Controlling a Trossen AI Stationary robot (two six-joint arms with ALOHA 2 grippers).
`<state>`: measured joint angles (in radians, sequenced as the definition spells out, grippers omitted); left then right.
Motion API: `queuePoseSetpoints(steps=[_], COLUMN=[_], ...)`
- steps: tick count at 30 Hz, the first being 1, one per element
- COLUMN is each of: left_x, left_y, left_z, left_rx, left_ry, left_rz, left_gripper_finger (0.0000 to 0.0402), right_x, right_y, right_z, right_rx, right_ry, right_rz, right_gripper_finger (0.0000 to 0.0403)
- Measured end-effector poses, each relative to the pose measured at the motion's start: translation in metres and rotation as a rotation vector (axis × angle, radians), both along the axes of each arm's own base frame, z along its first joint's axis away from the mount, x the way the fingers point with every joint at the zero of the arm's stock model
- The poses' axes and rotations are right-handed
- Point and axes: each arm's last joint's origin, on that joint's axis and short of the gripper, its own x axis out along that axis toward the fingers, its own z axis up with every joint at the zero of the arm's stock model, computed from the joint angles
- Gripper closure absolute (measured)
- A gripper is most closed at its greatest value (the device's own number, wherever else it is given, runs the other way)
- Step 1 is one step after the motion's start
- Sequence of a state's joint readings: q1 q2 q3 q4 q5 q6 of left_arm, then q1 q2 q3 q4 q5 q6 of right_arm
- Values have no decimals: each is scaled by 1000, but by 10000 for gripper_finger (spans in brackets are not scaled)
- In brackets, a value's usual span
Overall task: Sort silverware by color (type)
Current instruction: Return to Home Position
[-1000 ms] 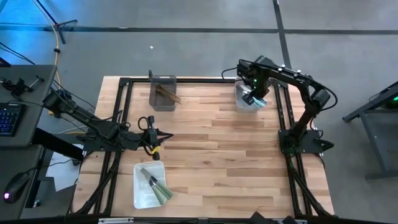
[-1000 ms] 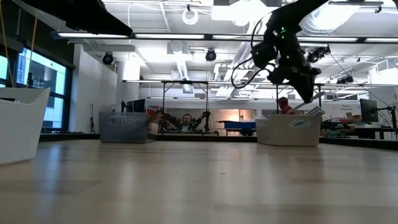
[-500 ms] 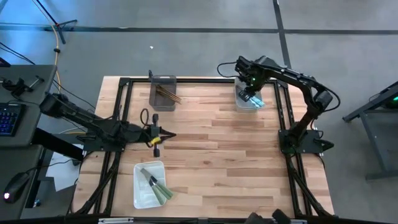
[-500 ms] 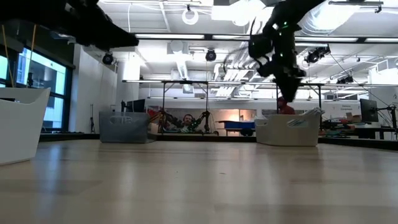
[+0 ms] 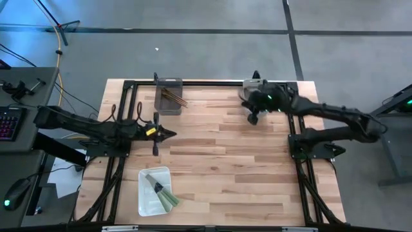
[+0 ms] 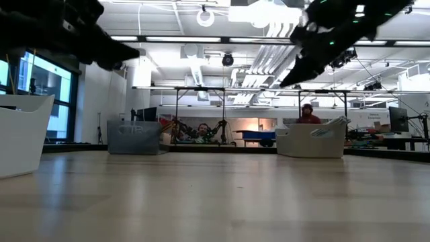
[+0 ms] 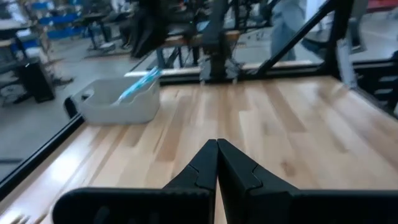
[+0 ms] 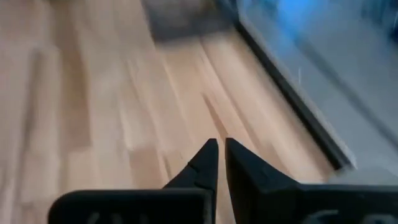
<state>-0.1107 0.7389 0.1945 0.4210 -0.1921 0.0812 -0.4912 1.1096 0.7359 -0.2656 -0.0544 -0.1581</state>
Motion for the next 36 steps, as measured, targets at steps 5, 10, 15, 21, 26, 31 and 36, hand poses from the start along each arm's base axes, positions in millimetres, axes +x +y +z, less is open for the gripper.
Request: queuePoseSetpoints(steps=[5, 10, 15, 21, 26, 31, 36], left_x=[-8, -15, -23, -31, -39, -50, -60], left_y=[11, 19, 25, 30, 35, 38, 40], left_z=[-6, -4, -2, -1, -1, -1, -10], left_rx=[-34, -51, -55, -62, -71, -72, -87], left_ry=[-3, -4, -7, -7, 2, 5, -74], left_rz=[13, 13, 45, 88, 135, 180, 216], left_gripper_finger=[401, 401, 401, 401, 401, 401, 401], right_x=[-21, -46, -66, -85, -96, -105, -112], right_y=[39, 65, 79, 87, 88, 89, 88], right_z=[-10, -27, -41, -52, -55, -56, -60], right_rx=[-137, -239, -256, -268, -304, -325, -266], right_ry=[-287, -476, -561, -659, -714, -711, -709], right_rz=[116, 156, 183, 194, 184, 173, 180], right_gripper_finger=[400, 402, 402, 403, 403, 403, 403])
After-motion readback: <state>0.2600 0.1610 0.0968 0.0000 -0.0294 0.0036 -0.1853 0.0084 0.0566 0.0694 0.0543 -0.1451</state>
